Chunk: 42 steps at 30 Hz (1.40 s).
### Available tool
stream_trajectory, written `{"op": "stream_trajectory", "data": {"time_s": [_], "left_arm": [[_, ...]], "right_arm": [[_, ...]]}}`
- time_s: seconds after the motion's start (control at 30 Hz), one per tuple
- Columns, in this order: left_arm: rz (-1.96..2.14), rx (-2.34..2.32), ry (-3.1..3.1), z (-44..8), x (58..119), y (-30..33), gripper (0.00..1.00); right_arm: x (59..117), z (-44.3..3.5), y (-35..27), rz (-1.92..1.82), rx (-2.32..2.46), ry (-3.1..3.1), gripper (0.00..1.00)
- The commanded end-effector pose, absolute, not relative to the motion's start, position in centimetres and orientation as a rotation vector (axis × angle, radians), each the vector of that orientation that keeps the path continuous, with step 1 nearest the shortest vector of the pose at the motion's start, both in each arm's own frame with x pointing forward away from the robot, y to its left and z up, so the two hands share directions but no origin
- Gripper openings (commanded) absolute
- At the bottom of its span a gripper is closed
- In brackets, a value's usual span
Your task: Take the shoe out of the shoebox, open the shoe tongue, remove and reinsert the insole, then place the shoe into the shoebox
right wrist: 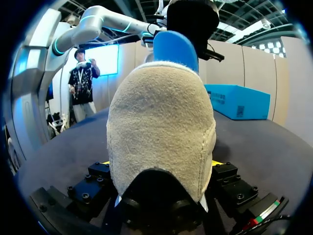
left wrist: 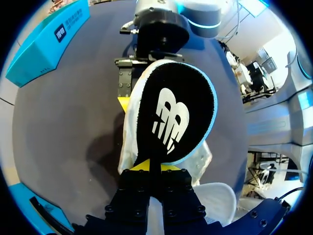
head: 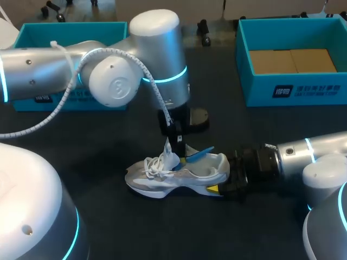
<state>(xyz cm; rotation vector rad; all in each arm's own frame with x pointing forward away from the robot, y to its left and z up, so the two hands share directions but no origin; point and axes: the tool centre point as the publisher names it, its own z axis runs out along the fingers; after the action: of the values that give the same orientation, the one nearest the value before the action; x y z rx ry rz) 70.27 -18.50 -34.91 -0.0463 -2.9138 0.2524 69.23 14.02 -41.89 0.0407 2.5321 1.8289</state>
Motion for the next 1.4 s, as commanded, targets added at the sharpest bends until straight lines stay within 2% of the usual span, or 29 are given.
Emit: {"op": "stream_trajectory", "data": {"time_s": [0.03,0.3,0.33,0.37,0.47,0.57,0.9,1.4], "left_arm": [[0.294,-0.037,-2.913,-34.4,70.0,-18.7,0.00],[0.337,0.009,-2.956,-33.5,69.4,-20.3,0.00],[0.343,0.017,-2.963,-33.5,69.5,-20.6,0.05],[0.345,0.019,-2.965,-33.4,69.5,-20.7,0.31],[0.358,0.037,-2.979,-33.2,69.6,-21.0,0.40],[0.367,0.045,-2.983,-33.1,69.6,-21.1,0.61],[0.467,-0.004,-3.028,-31.0,68.4,-20.0,0.50],[0.669,-0.001,-3.178,-30.7,65.1,-19.8,0.55]], "right_arm": [[69.1,-41.8,14.0,1.823,0.041,2.537,0.00],[69.1,-41.8,14.0,1.823,0.041,2.537,0.00],[69.1,-41.8,14.0,1.823,0.041,2.537,0.00],[69.1,-41.8,14.0,1.823,0.041,2.537,0.00],[69.1,-41.8,14.0,1.823,0.041,2.537,0.00],[69.1,-41.8,14.0,1.823,0.041,2.537,0.00],[69.1,-41.8,14.0,1.823,0.041,2.537,0.00],[69.1,-41.8,14.0,1.823,0.041,2.537,0.00]]}}
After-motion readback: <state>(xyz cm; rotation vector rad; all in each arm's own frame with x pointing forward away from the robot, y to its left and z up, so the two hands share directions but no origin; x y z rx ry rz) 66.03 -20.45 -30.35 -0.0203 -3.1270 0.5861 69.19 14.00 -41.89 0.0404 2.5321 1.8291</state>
